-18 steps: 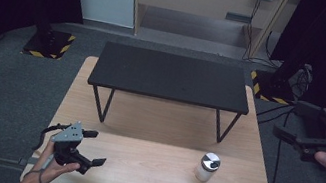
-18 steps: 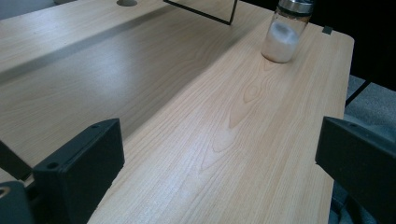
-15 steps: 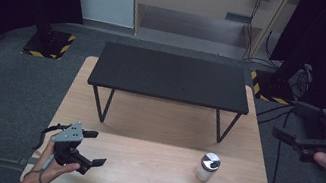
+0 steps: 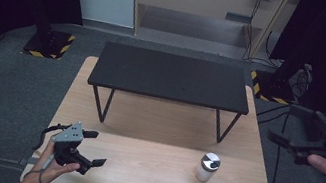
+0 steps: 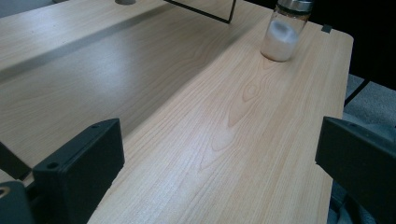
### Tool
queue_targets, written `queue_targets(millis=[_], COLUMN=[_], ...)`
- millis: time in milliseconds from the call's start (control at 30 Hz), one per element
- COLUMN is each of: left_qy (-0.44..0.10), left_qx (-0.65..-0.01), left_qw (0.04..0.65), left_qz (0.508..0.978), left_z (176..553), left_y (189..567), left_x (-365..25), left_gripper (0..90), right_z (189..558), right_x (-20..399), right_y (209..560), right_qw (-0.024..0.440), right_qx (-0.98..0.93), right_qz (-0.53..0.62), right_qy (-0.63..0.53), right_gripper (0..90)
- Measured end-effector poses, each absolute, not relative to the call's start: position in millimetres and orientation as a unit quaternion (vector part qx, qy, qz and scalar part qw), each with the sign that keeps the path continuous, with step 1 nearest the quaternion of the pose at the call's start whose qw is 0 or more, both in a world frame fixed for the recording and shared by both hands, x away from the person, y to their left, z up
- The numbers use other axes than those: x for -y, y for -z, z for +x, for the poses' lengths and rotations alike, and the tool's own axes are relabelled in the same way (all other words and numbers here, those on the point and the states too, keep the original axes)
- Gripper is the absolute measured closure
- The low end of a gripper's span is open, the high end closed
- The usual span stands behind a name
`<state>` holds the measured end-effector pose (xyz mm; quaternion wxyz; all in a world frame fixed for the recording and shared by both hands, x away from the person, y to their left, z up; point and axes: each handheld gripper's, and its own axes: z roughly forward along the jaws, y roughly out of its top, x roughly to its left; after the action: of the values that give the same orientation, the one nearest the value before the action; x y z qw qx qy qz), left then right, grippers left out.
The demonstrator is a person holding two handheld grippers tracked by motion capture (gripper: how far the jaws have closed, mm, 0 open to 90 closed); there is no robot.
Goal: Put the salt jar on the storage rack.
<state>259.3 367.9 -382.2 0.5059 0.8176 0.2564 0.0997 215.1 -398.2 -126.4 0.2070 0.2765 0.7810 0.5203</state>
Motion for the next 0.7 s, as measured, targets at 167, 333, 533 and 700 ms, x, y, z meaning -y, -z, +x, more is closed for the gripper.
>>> queue_targets(millis=[167, 333, 533, 700], left_qy=[-0.100, -0.099, -0.098, -0.098], left_qx=[-0.256, -0.256, -0.256, -0.255], left_qw=[0.506, 0.505, 0.504, 0.502], left_qz=[0.818, 0.818, 0.819, 0.821], left_z=[259.3, 259.5, 259.7, 259.9], left_y=[382.1, 382.0, 382.0, 381.9], left_x=[-367.9, -367.7, -367.4, -366.5], left_gripper=[0.4, 0.4, 0.4, 0.4], right_z=[218.0, 221.7, 226.4, 231.3], right_x=[396.5, 395.1, 394.5, 393.0], right_y=[130.2, 136.1, 146.1, 154.7], right_qw=[0.205, 0.200, 0.190, 0.181], right_qx=[-0.788, -0.797, -0.802, -0.807], right_qz=[0.269, 0.261, 0.256, 0.253], right_qy=[-0.514, -0.507, -0.505, -0.503], right_gripper=[8.0, 7.9, 7.8, 7.8])
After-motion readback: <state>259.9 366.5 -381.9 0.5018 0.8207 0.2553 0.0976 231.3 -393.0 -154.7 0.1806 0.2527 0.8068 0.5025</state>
